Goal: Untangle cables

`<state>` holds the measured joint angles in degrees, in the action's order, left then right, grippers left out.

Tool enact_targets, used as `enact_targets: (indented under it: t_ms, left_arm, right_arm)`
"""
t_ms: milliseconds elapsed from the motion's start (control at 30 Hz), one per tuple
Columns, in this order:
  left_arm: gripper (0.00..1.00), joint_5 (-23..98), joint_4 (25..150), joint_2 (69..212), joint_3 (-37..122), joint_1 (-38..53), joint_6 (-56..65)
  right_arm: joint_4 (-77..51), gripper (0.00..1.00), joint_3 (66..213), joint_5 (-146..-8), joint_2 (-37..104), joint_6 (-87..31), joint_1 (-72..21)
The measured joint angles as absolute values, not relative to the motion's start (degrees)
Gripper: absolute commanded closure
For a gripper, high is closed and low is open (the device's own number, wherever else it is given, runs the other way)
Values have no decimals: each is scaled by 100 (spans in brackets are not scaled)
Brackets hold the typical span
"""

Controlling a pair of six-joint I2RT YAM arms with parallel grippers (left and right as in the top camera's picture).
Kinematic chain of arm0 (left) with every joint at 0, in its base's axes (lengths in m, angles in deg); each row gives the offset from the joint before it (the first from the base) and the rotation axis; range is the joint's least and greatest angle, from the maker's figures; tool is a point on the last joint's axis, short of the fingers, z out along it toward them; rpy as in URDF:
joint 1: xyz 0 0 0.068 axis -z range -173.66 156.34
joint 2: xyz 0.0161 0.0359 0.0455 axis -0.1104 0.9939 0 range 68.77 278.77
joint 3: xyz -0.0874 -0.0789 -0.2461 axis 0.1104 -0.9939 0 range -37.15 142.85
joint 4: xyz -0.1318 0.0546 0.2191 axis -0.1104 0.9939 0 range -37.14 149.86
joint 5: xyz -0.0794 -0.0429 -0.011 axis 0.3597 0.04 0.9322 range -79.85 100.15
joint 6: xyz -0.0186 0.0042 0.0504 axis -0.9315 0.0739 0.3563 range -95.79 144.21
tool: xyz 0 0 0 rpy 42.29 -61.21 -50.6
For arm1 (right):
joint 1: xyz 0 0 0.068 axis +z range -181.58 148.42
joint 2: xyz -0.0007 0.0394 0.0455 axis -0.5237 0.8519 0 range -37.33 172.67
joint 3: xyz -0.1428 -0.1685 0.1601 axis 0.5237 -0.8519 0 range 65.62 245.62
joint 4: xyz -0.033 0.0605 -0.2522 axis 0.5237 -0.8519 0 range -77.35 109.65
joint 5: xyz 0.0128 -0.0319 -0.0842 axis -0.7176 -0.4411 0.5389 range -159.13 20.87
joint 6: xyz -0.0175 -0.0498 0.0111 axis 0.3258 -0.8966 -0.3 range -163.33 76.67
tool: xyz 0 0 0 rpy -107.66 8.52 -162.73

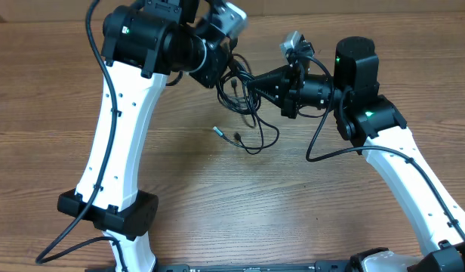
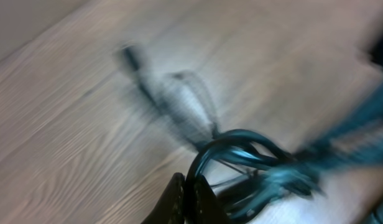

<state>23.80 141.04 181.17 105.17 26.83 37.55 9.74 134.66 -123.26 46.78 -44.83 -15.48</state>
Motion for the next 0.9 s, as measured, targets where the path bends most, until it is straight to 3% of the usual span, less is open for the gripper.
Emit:
enact_targets:
  t_ms: [400,800,900]
  left_arm:
    - [96,1414,13848,18117,10517,2377,1958]
    - [96,756,14429,18117,10513,1356,-1178]
    - [96,730,14438,18117,10513,1343,-1165]
  right_arm:
    - [972,96,13466,-12440,4678,-4483,-1537]
    - [959,96,13466,-12486,4678,-4483,-1542]
    - [961,96,13466,-12484,4678,-4483,-1542]
